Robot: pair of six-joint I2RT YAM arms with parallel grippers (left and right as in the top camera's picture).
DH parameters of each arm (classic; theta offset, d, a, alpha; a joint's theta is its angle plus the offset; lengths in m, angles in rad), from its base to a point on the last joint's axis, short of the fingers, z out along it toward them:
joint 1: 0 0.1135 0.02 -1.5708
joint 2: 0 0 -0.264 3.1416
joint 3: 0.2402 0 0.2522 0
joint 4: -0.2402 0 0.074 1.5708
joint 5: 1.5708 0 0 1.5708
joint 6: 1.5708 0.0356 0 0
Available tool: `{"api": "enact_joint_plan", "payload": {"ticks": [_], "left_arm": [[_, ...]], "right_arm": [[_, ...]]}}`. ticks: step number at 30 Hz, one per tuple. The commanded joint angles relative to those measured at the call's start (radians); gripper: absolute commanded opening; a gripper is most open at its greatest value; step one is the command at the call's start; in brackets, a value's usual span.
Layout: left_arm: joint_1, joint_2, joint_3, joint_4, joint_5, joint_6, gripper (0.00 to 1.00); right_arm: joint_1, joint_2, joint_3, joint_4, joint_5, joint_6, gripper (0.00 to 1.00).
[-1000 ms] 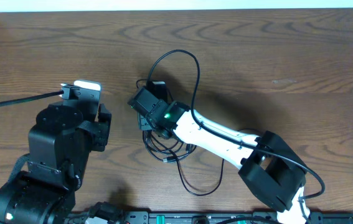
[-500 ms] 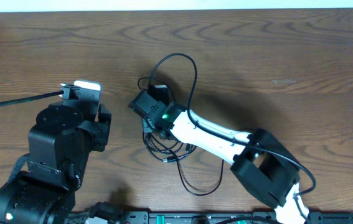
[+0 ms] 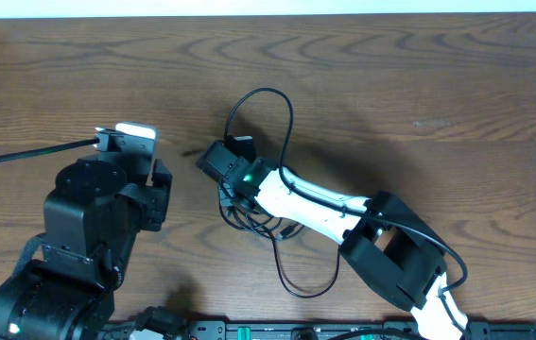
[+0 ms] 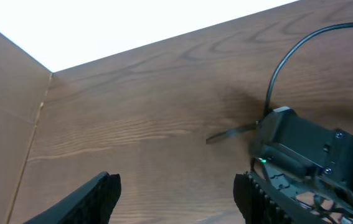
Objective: Untangle cables
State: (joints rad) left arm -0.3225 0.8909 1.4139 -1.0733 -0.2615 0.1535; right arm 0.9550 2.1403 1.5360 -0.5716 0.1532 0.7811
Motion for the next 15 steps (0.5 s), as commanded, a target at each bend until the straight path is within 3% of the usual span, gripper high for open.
{"api": "enact_joint_plan", "payload": {"ticks": [1, 7, 15], "left_arm": [[0.003, -0.001, 0.013, 0.0, 0.022, -0.009, 0.64], [0.003, -0.001, 0.013, 0.0, 0.022, -0.009, 0.64], [0.003, -0.001, 0.013, 0.0, 0.022, -0.009, 0.64]], "right_arm": [[0.001, -0.013, 0.003, -0.01, -0.006, -0.005, 0.01], [-0.038, -0.158, 0.022, -0.054, -0.005, -0.159, 0.01], [-0.175, -0.572, 0.054, -0.098, 0.054, -0.391, 0.01]]}}
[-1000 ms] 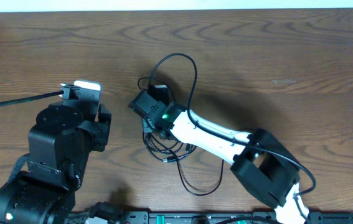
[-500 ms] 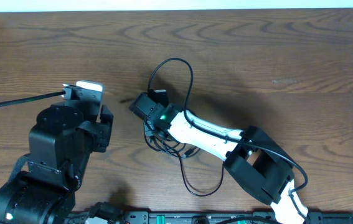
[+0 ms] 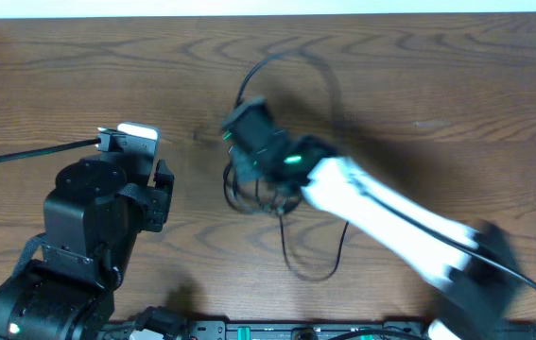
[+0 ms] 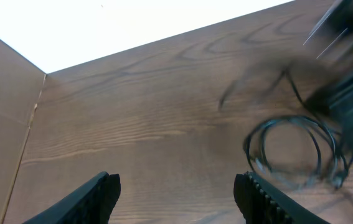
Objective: Untangle cables
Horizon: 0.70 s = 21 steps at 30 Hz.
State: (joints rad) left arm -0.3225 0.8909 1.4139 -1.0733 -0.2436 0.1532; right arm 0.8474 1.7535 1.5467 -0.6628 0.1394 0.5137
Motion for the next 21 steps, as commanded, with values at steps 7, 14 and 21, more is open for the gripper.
{"api": "enact_joint_plan", "payload": {"ticks": [7, 14, 21], "left_arm": [[0.003, 0.003, 0.012, 0.001, 0.021, -0.009, 0.64], [0.003, 0.087, 0.011, 0.012, 0.507, 0.145, 0.67], [0.002, 0.244, 0.011, 0.008, 0.814, 0.226, 0.62]], "right_arm": [[-0.292, -0.531, 0.043, -0.039, 0.077, -0.126, 0.01], [-0.389, -0.743, 0.043, -0.093, 0.033, -0.126, 0.01], [-0.389, -0.724, 0.043, -0.149, 0.003, -0.126, 0.01]]}}
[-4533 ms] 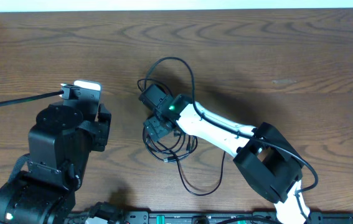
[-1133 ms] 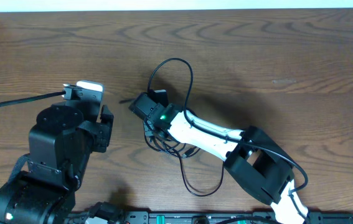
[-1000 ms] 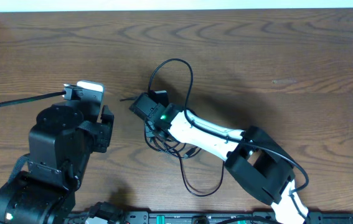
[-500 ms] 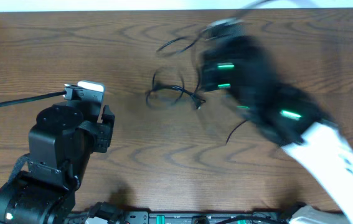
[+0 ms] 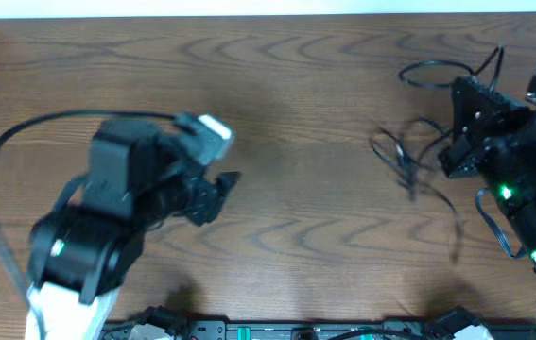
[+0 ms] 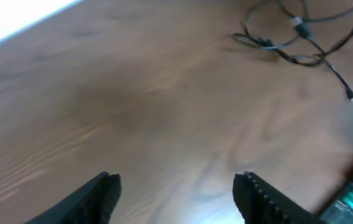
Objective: Untangle cables
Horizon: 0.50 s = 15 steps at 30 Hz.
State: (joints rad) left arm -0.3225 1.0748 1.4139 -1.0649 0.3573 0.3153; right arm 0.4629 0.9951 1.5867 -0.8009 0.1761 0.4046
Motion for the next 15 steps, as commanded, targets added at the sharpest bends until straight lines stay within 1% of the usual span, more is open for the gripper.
{"api": "enact_joint_plan", "payload": {"ticks": [1, 5, 9, 12, 15], "left_arm": [[0.002, 0.084, 0.011, -0.005, 0.232, 0.076, 0.62], [0.002, 0.144, 0.011, -0.023, 0.293, 0.09, 0.59], [0.002, 0.159, 0.011, -0.029, 0.351, 0.114, 0.58], [0.002, 0.146, 0.011, -0.031, 0.377, 0.137, 0.58], [0.002, 0.131, 0.011, -0.036, 0.376, 0.137, 0.58]], "right_arm": [[-0.005, 0.042, 0.003, -0.013, -0.043, -0.017, 0.01], [-0.005, 0.088, 0.003, -0.015, -0.09, -0.017, 0.01], [-0.005, 0.157, 0.003, 0.012, -0.146, -0.019, 0.01], [-0.005, 0.208, 0.003, 0.123, -0.224, -0.098, 0.01], [-0.005, 0.242, 0.003, 0.307, -0.381, -0.206, 0.01]]}}
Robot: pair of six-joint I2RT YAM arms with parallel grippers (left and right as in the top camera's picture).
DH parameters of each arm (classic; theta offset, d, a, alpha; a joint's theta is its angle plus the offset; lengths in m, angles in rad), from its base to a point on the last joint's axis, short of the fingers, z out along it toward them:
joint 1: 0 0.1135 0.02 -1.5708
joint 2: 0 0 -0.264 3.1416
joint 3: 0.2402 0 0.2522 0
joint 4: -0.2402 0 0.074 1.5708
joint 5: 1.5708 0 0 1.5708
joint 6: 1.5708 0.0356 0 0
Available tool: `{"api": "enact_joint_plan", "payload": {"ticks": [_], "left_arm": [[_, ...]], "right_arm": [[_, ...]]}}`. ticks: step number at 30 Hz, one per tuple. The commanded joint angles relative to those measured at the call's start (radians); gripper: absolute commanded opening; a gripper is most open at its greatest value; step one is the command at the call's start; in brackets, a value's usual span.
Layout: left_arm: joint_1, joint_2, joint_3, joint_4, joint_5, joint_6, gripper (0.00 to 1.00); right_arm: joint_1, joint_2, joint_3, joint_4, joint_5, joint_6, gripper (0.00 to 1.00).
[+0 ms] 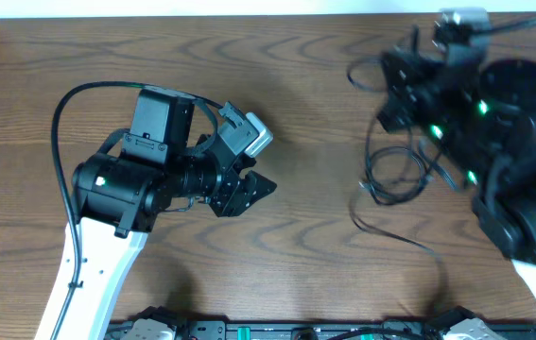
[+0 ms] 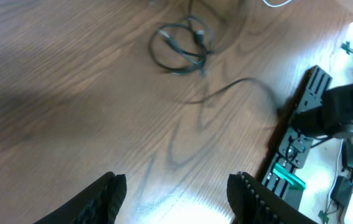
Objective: Untangle cables
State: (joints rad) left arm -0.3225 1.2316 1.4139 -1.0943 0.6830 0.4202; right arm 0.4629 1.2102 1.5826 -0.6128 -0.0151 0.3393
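A tangle of thin black cables (image 1: 392, 178) lies right of the table's middle, with one loose tail (image 1: 409, 241) running toward the front edge. The left wrist view shows it as a small coil (image 2: 179, 45) with that tail (image 2: 229, 87), far ahead of my fingers. My left gripper (image 1: 253, 194) is open over bare wood near the middle and points right at the tangle, nothing between its fingers (image 2: 104, 199). My right gripper (image 1: 398, 80) is motion-blurred just above the tangle at the back right. A cable loop (image 1: 360, 59) sticks out beside it, and its jaws are not readable.
A black equipment rail (image 1: 277, 331) runs along the table's front edge, and the left wrist view shows it with a green part (image 2: 287, 175). A white cable (image 2: 276, 4) shows at the top edge of the left wrist view. The left arm's own black cable (image 1: 69, 104) arcs behind it.
The right arm has moved from the right edge up to the back right. The tangle now sits a little further left, spread on the wood. My left wrist has turned toward the coil and front rail.
First the right gripper was on the tangle at the table's middle while the left arm sat parked at the front left. Then the right arm was blurred over the tangle there. Later arm and tangle were at the right side and the left arm was further right, open. Now the tangle lies right of the middle.
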Motion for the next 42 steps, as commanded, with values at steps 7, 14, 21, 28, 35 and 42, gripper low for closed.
{"api": "enact_joint_plan", "payload": {"ticks": [7, 14, 21, 28, 35, 42], "left_arm": [[0.003, -0.039, 0.011, -0.054, 0.046, 0.033, 0.58], [0.002, -0.039, 0.011, -0.068, 0.039, 0.059, 0.58], [0.002, -0.039, 0.011, -0.068, 0.039, 0.059, 0.58], [0.002, -0.041, 0.011, -0.068, 0.039, 0.059, 0.58], [0.003, -0.072, 0.011, -0.05, 0.039, 0.06, 0.59], [0.003, -0.123, 0.011, 0.006, 0.039, 0.062, 0.59]], "right_arm": [[-0.005, 0.053, 0.007, 0.607, -0.321, -0.183, 0.01], [-0.005, 0.06, 0.007, 0.37, -0.324, -0.19, 0.01], [-0.005, 0.084, 0.007, -0.01, -0.296, -0.266, 0.01], [-0.005, 0.085, 0.007, -0.248, -0.097, -0.303, 0.35], [-0.005, 0.085, 0.007, -0.444, 0.264, -0.183, 0.93], [-0.004, 0.118, 0.002, -0.446, -0.058, -0.168, 0.99]]}}
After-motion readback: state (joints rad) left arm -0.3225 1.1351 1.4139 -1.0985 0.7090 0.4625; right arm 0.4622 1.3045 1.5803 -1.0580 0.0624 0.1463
